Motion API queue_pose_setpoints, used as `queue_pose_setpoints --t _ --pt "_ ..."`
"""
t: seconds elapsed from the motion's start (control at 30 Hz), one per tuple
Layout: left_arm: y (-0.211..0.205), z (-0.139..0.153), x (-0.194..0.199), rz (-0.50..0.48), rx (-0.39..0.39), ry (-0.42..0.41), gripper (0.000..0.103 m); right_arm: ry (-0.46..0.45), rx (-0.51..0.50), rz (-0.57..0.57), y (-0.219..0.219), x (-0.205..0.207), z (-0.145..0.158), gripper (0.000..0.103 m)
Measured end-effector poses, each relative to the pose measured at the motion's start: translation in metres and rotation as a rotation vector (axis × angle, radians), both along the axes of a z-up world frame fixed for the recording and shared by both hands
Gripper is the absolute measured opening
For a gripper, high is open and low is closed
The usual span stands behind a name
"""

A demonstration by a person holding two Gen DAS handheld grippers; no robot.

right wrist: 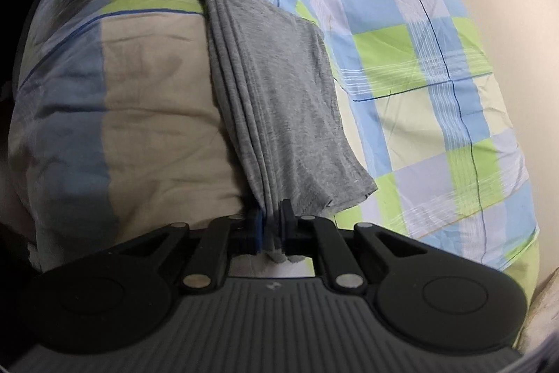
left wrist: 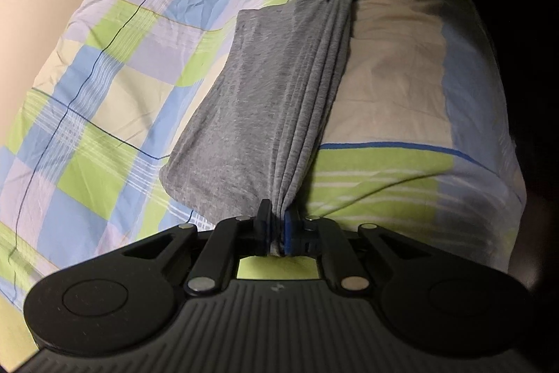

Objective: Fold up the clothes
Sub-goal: 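Hold the garment with both grippers and fold it over, then release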

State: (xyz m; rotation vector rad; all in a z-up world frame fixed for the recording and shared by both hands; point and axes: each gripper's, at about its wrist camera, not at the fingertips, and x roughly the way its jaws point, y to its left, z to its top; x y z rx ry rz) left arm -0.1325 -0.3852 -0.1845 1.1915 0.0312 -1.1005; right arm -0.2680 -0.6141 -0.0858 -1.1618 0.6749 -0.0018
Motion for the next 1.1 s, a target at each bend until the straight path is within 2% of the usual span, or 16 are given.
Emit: queue_pose_setpoints --t 0.07,0.2,0.3,0.5,0.67,0.73,0.77,0.8,0.87,1.03,1.1 --pt "-0.001 0.005 0.005 0.026 -0.027 0.058 0.006 0.004 0.007 -0.011 0.001 0.003 0.001 0.008" --pt "0.004 0.011 0.007 0.052 -0.055 0.114 0.007 0.004 0.018 -0.026 0.001 0.001 0.005 0.009" --pt "0.006 0.016 0.010 0.072 -0.081 0.156 0.014 -0.003 0.063 -0.050 -0.003 -0.003 0.010 0.009" --pt "0.017 0.025 0.012 0.135 -0.117 0.210 0.025 0.001 0.060 -0.098 0.001 -0.009 0.015 0.015" --pt "0.019 0.033 0.015 0.212 -0.152 0.293 0.026 0.005 0.103 -0.161 -0.003 -0.011 0.017 0.015" --pt "0.022 0.037 0.014 0.230 -0.155 0.309 0.037 0.012 0.117 -0.178 -0.003 -0.012 0.023 0.020" --pt "0.024 0.039 0.014 0.246 -0.161 0.320 0.045 0.006 0.124 -0.191 -0.004 -0.014 0.026 0.030" --pt "0.027 0.041 0.014 0.262 -0.168 0.332 0.049 -0.006 0.140 -0.208 -0.005 -0.018 0.030 0.038" --pt "0.035 0.048 0.016 0.317 -0.203 0.403 0.049 -0.037 0.215 -0.265 -0.009 -0.025 0.041 0.041" --pt "0.044 0.054 0.016 0.398 -0.246 0.490 0.054 -0.119 0.464 -0.409 -0.016 -0.042 0.062 0.047" --pt "0.045 0.055 0.016 0.408 -0.255 0.507 0.056 -0.138 0.525 -0.432 -0.013 -0.050 0.063 0.050"
